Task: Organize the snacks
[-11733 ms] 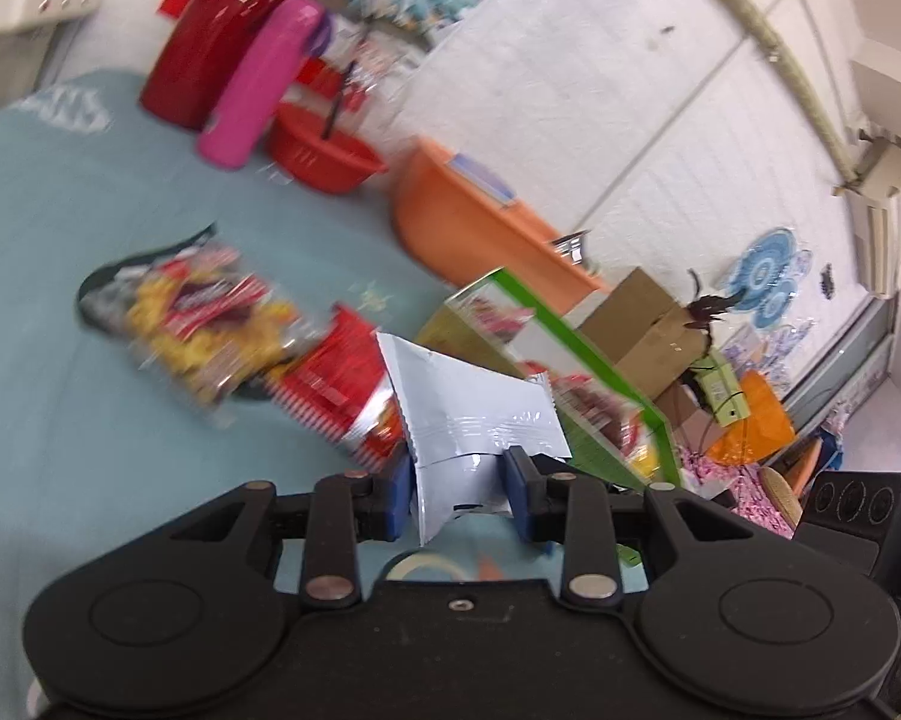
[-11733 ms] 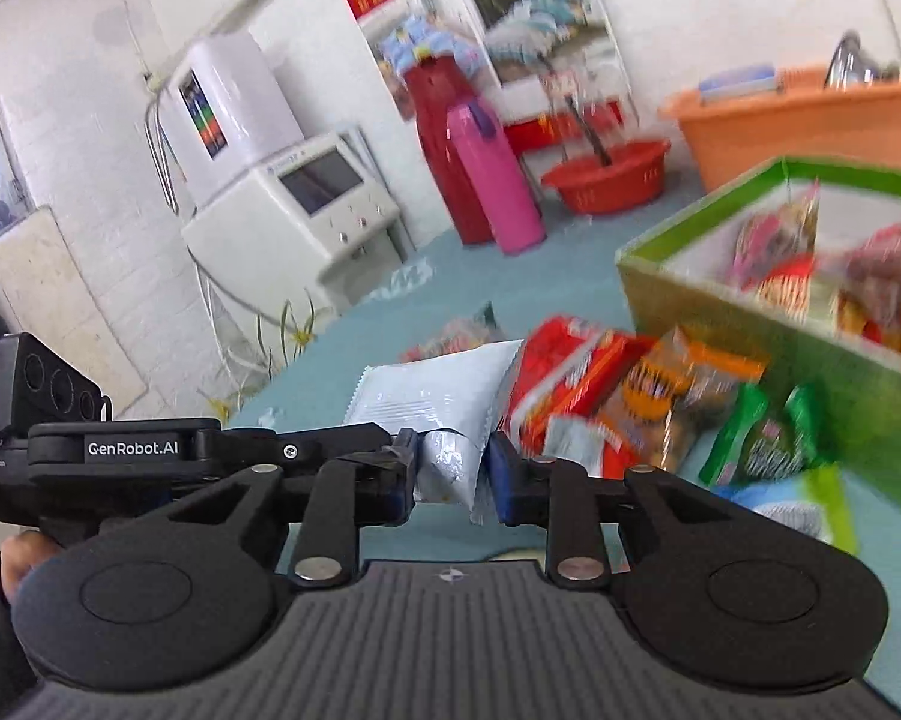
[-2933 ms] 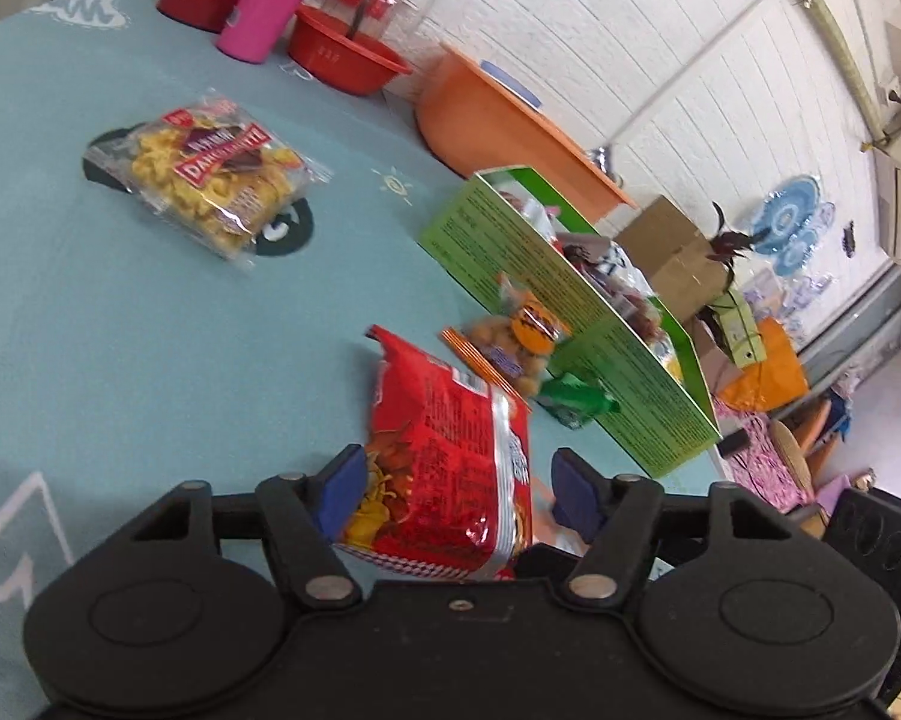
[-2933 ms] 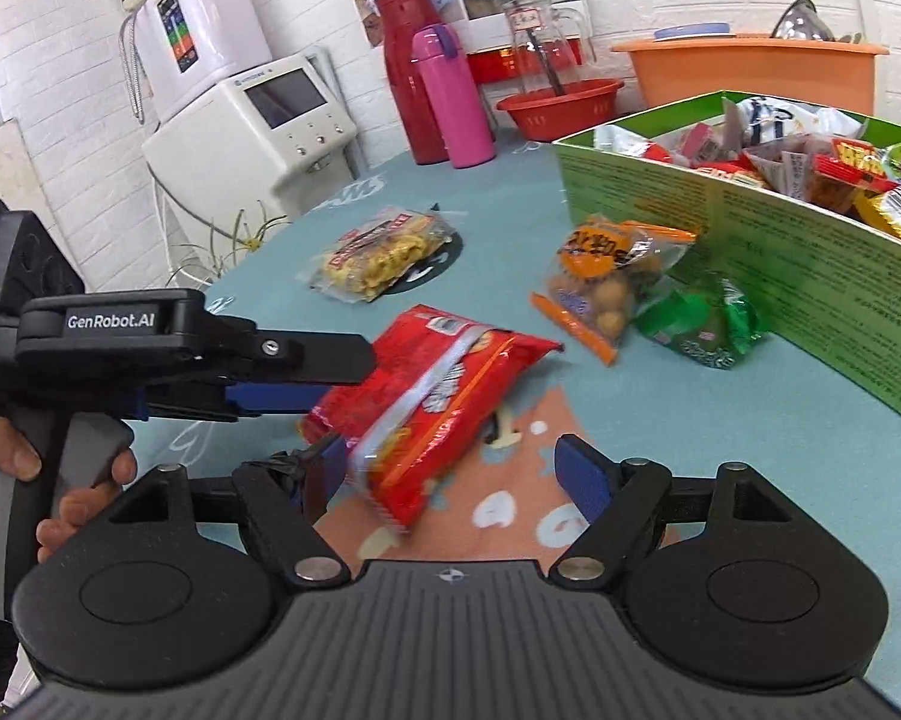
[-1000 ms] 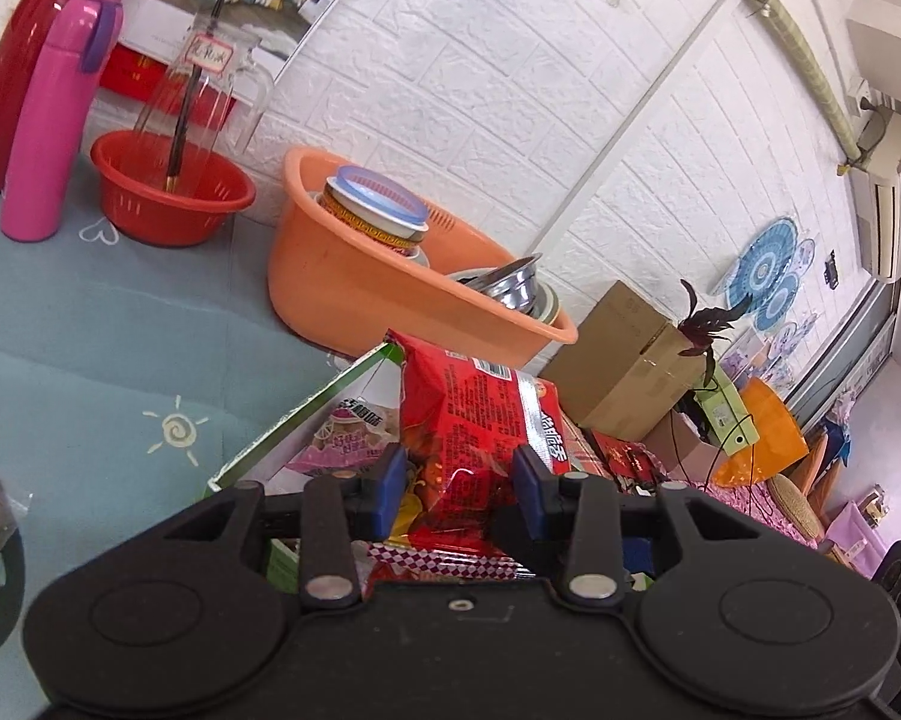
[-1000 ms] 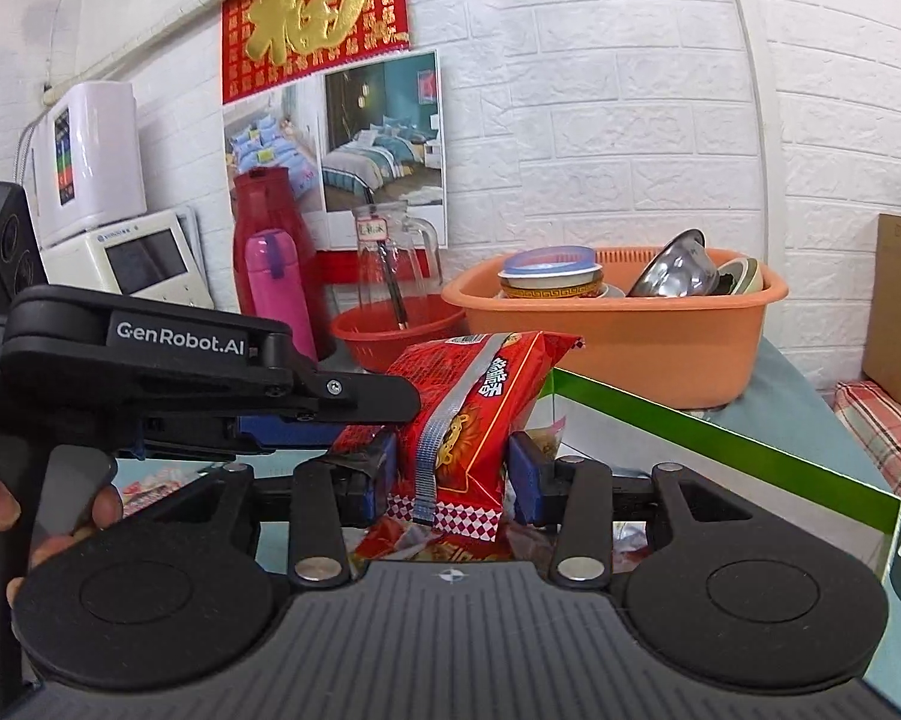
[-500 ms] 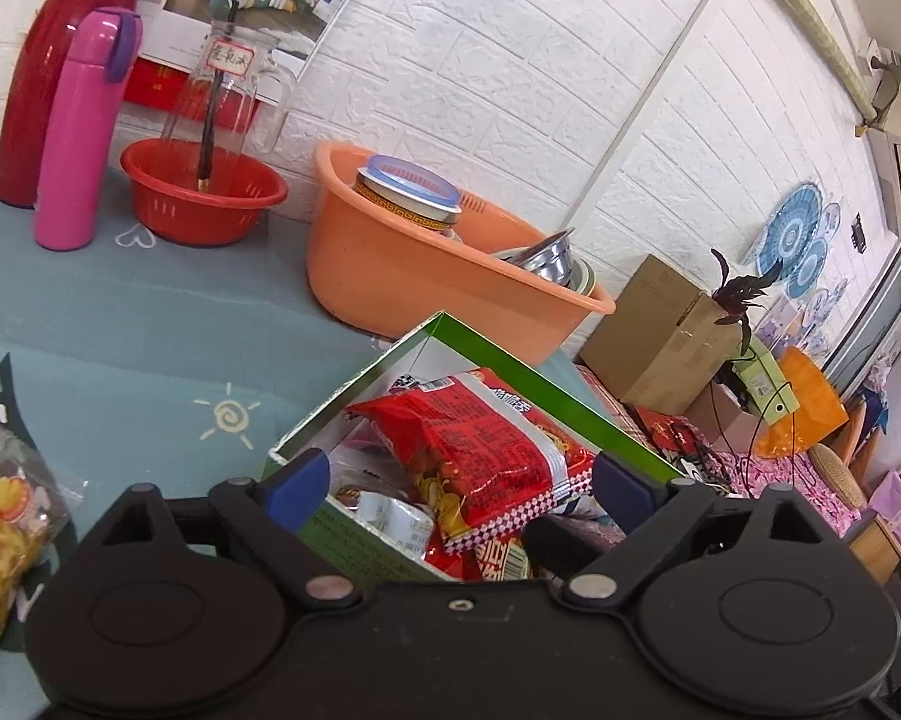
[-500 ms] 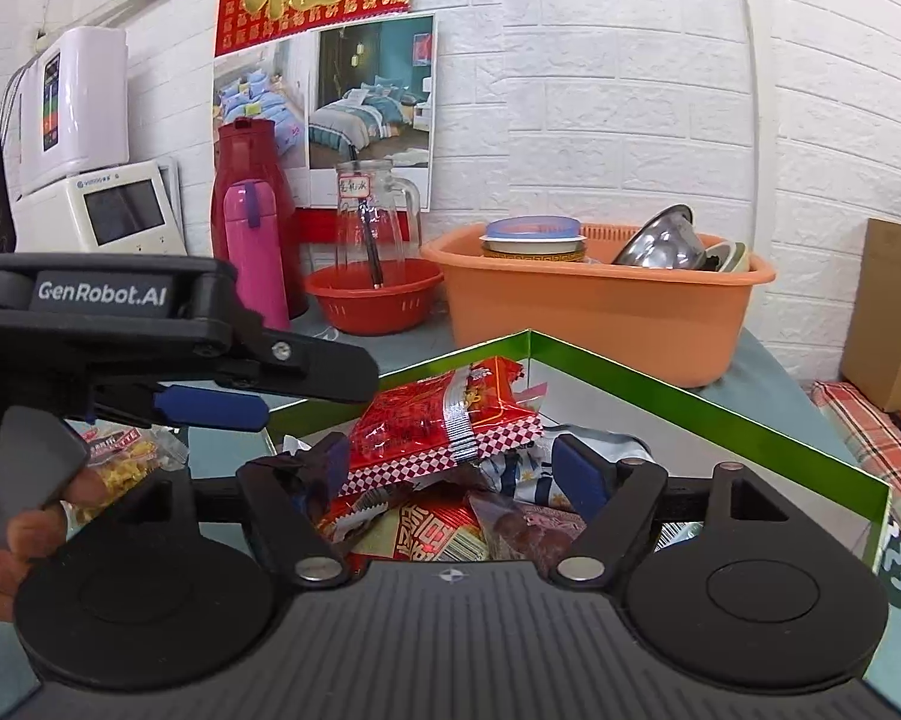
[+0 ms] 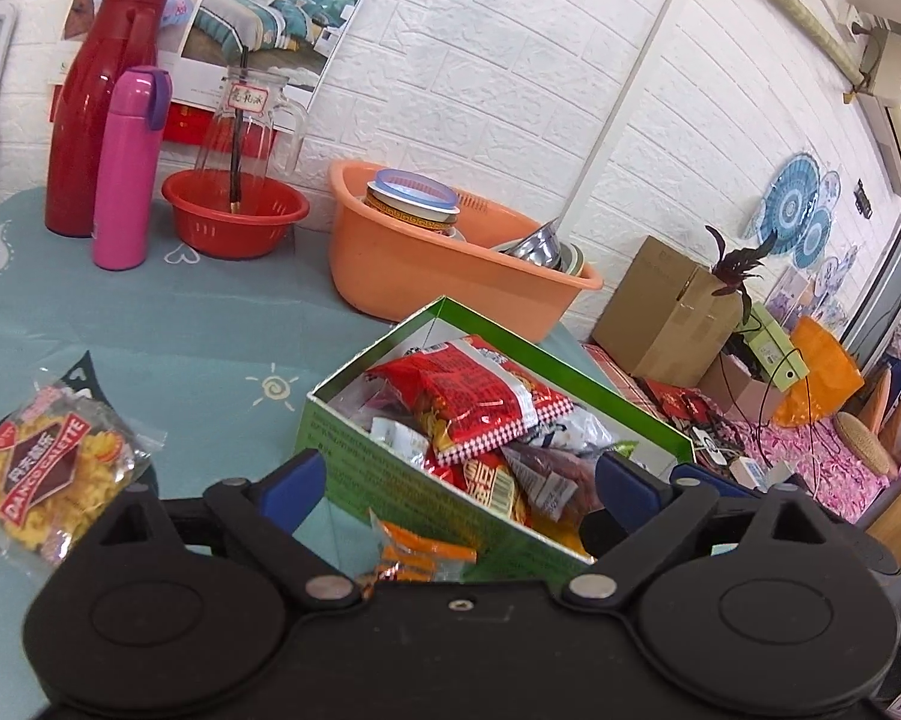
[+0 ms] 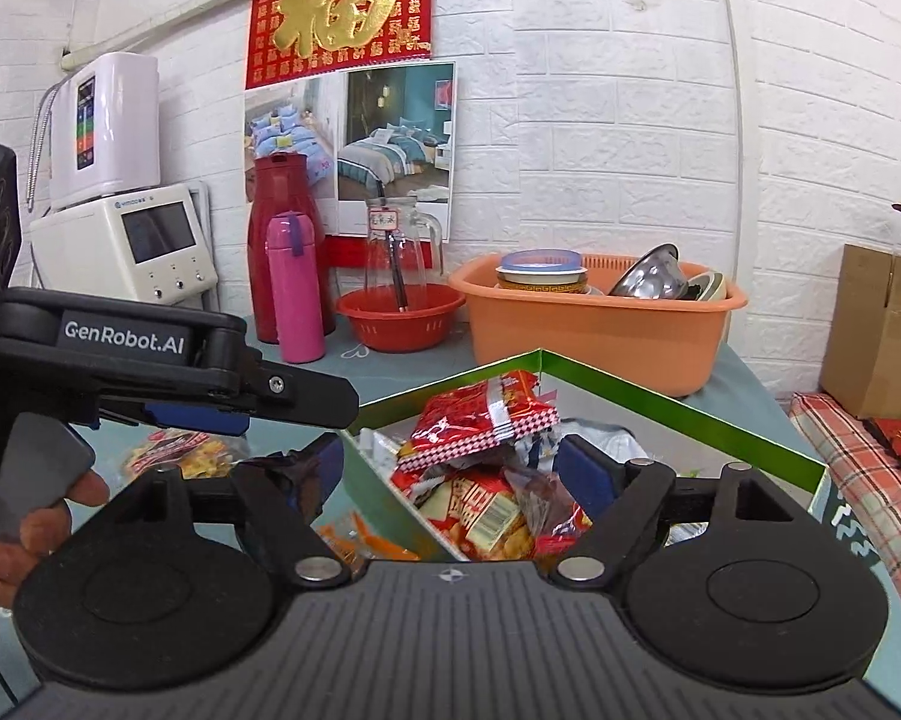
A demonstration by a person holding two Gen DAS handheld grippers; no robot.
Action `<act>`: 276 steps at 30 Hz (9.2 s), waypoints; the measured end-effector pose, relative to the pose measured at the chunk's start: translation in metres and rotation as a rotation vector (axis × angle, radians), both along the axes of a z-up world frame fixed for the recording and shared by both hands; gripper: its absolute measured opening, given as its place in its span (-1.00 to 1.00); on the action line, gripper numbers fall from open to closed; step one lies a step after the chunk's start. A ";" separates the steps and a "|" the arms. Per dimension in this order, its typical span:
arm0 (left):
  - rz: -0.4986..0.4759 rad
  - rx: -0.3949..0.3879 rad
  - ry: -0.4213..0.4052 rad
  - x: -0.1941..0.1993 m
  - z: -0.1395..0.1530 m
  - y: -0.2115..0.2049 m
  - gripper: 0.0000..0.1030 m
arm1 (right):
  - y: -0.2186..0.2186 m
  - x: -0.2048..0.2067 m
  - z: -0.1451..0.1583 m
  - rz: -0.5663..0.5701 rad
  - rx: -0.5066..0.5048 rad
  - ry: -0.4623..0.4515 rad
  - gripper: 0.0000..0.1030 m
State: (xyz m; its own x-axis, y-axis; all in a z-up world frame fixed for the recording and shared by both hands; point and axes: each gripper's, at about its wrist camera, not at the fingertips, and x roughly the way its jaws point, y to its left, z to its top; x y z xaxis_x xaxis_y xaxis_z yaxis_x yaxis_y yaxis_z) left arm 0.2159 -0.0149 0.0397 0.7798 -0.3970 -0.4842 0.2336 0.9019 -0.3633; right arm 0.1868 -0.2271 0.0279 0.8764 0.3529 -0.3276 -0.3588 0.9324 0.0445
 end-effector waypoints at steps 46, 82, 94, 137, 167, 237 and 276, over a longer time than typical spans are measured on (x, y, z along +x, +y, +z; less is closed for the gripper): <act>-0.108 0.127 -0.001 -0.024 -0.055 -0.006 1.00 | 0.004 -0.032 -0.081 -0.055 0.113 0.289 0.31; -0.185 0.002 -0.084 -0.016 0.001 -0.045 0.48 | -0.043 -0.063 -0.023 -0.108 0.165 0.027 0.29; -0.192 0.031 -0.088 0.032 -0.008 -0.079 0.49 | -0.074 -0.023 -0.033 -0.263 0.120 -0.001 0.31; 0.106 0.105 -0.002 -0.015 -0.023 0.070 1.00 | 0.030 -0.045 -0.025 -0.061 0.035 -0.009 1.00; 0.023 0.018 0.133 0.009 -0.079 0.128 0.04 | 0.083 -0.025 -0.061 0.119 0.034 0.180 1.00; -0.221 0.070 -0.066 0.031 -0.002 -0.089 1.00 | -0.092 0.035 -0.052 -0.237 0.248 0.029 0.42; 0.071 0.283 -0.050 -0.167 -0.045 -0.070 1.00 | -0.056 -0.140 -0.047 -0.274 -0.026 0.121 1.00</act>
State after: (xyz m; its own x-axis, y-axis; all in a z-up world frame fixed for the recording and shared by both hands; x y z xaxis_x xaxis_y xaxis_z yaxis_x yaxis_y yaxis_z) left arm 0.0494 -0.0851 -0.0052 0.8265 -0.1956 -0.5279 0.1778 0.9804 -0.0850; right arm 0.0466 -0.2833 -0.0192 0.8918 0.0985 -0.4415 -0.0867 0.9951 0.0469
